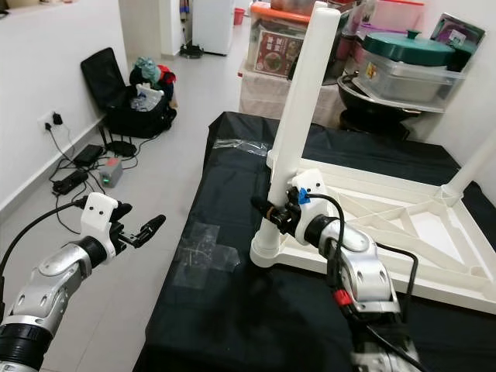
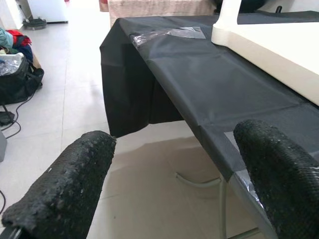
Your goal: Building children table
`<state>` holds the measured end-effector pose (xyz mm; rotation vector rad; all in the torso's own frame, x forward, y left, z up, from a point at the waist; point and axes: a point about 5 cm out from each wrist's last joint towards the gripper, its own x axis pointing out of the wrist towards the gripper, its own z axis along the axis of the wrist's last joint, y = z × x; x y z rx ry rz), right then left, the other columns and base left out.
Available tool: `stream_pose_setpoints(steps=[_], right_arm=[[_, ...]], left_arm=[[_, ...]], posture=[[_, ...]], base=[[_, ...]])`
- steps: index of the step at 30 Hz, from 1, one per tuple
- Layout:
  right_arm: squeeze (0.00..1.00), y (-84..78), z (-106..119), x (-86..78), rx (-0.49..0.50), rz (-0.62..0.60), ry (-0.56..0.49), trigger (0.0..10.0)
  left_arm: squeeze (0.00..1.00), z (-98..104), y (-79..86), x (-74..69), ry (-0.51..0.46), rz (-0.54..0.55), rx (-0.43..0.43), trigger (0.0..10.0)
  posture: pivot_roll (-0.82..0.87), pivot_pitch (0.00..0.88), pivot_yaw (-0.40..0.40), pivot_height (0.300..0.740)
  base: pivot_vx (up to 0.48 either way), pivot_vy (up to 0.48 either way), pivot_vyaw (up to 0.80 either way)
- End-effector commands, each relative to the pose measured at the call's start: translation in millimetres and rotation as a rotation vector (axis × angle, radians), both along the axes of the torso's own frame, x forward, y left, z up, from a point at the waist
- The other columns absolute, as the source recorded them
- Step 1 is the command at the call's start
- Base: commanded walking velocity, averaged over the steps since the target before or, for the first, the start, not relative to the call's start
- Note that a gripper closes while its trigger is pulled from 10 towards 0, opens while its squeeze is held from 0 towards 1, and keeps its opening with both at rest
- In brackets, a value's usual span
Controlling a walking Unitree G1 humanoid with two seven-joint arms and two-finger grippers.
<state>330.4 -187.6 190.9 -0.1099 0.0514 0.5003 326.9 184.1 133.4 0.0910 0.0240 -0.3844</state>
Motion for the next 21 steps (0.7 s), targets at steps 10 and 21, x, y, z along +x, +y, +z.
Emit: stream_pose_setpoints(steps=[10,21], right_arm=[[0.00,-68.0,-25.9,-18.6,0.131,-0.900,0.027,0.0],[0.00,-55.8,-45.6,-59.6,0.158,-1.189,0.042,0.0]], left_arm=[[0.00,-0.8,-4.5,-1.2,0.000,-0.011,0.007,10.0],[0.00,-1.2,-7.2,1.1,0.007,-0.017,0.004,10.0]], posture=[[0.06,0.000,-0.113,0.740],[0.04,0.000,-0.096,0.740]], base=[[0.000,0.000,0.00],[0.000,0.000,0.00]])
